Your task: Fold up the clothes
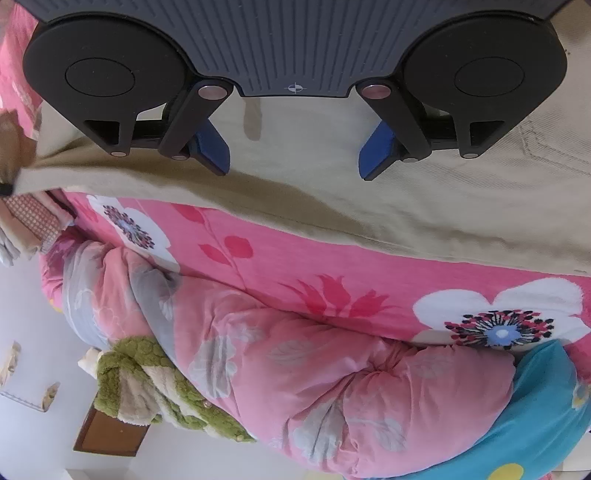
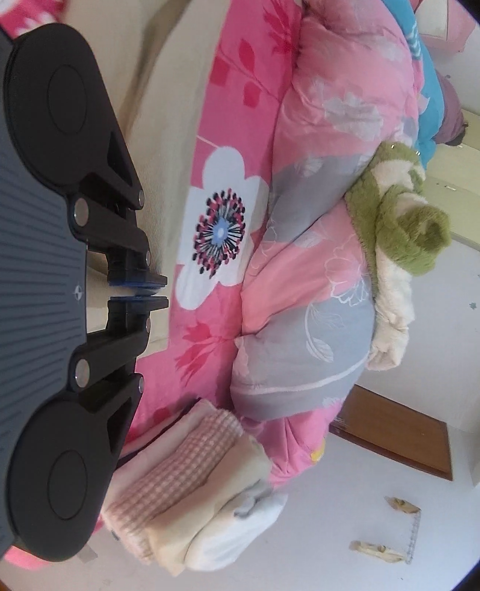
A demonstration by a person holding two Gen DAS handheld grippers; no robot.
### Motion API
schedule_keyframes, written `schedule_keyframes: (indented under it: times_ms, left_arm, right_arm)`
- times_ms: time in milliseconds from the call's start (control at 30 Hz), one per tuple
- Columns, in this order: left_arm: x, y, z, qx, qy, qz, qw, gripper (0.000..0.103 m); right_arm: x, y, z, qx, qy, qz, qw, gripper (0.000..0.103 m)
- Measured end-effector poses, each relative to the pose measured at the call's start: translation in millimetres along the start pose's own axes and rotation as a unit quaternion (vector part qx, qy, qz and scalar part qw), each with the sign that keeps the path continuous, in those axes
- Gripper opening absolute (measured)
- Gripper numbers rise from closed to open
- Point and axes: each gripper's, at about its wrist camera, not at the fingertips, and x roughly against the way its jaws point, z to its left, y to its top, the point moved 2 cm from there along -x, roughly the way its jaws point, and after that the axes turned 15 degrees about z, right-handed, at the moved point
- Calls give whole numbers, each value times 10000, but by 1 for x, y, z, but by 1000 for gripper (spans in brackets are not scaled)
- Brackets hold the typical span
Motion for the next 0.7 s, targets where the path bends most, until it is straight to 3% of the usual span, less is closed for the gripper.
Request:
schedule_keyframes:
  times_ms: [133, 300, 433, 467, 533, 567, 700]
  left_arm:
    - [0, 0, 0, -22, -8, 7, 10000, 78]
    - [0, -1, 0, -48, -8, 9, 10000, 79]
    - [0, -2, -1, -78, 17, 2, 10000, 79]
    - [-1, -2, -1, -88, 26, 0, 10000, 79]
    - [-1, -2, -2, -99, 32, -3, 9999, 79]
    - [-1, -2, -1, -102, 32, -5, 9999, 79]
    - [-1, -3, -1, -119, 33, -15, 9999, 79]
  right_arm:
    - [-36, 24, -3, 8, -174, 131, 9998, 0]
    - [-86, 33, -20, -571, 17, 592, 9966, 1]
    - [-65, 32, -12, -768, 602, 146, 9951, 4]
    - [-52, 33, -4, -663, 810, -52, 9945, 7]
    - [-30, 35, 18, -295, 1264, -376, 9908, 25]
    - [-21, 36, 34, -19, 1484, -453, 9879, 43]
    - [-4, 36, 108, 1133, 2307, -423, 9655, 47]
